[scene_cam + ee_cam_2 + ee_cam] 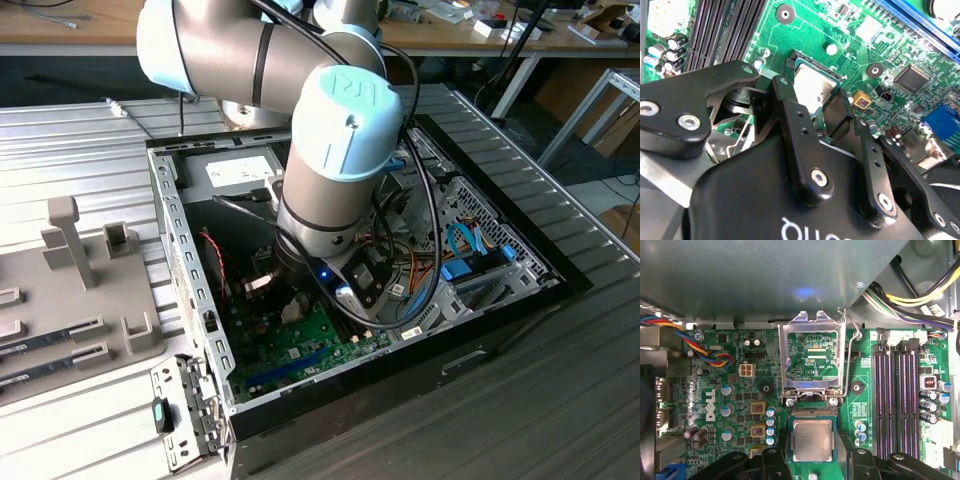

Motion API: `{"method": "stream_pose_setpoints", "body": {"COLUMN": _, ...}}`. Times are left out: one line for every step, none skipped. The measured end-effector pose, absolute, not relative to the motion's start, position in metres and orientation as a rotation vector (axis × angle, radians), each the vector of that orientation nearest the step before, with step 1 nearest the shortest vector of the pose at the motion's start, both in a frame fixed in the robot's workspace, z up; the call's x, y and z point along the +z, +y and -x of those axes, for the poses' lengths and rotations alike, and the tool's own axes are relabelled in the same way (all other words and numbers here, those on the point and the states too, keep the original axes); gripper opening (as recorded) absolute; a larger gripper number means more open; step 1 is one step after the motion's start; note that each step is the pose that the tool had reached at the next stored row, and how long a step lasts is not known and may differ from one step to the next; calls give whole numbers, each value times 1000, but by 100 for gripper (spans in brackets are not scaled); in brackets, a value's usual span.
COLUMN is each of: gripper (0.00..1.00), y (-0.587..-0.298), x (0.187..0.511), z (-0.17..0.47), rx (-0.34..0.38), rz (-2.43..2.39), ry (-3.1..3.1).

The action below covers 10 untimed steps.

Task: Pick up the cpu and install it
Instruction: 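Place the cpu into insertion slot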

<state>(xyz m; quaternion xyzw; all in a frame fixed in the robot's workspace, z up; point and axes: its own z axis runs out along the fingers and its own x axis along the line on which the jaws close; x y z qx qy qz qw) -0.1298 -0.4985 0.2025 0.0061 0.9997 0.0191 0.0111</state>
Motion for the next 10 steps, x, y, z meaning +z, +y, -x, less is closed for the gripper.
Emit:
{"method": "stream_pose_setpoints", "body": {"gripper": 47, "y": -498, "x": 202, "z": 130, "rx": 60, "rz": -19, "ry": 3119}}
{"method": "stream_pose_setpoints", "body": {"gripper": 47, "y": -498, "x": 202, "z": 129, "rx": 60, "rz": -19, "ry": 3119}}
{"method": "stream_pose_setpoints", "body": {"gripper": 47, "y": -498, "x": 202, "z": 129, "rx": 60, "rz": -19, "ry": 3120}}
{"method": "stream_pose_setpoints", "body": {"gripper": 47, "y": -498, "x": 202, "z": 128, "rx": 61, "rz": -19, "ry": 3121}}
{"method": "stream_pose_setpoints", "body": {"gripper": 47, "y": -498, "x": 201, "z": 128, "rx": 61, "rz": -19, "ry": 3121}}
{"method": "stream_pose_setpoints", "body": {"gripper": 47, "y": -498, "x": 201, "z": 128, "rx": 61, "rz": -20, "ry": 3121}}
{"method": "stream_pose_setpoints", "body": {"gripper": 47, "y": -498, "x": 201, "z": 128, "rx": 63, "rz": -19, "ry": 3121}}
{"method": "stream_pose_setpoints", "body": {"gripper": 47, "y": -498, "x": 200, "z": 128, "rx": 64, "rz": -19, "ry": 3121}}
{"method": "stream_pose_setpoints", "body": {"gripper": 47, "y": -498, "x": 200, "z": 128, "rx": 67, "rz": -19, "ry": 3121}}
{"method": "stream_pose_setpoints", "body": {"gripper": 47, "y": -498, "x": 199, "z": 128, "rx": 71, "rz": -19, "ry": 3121}}
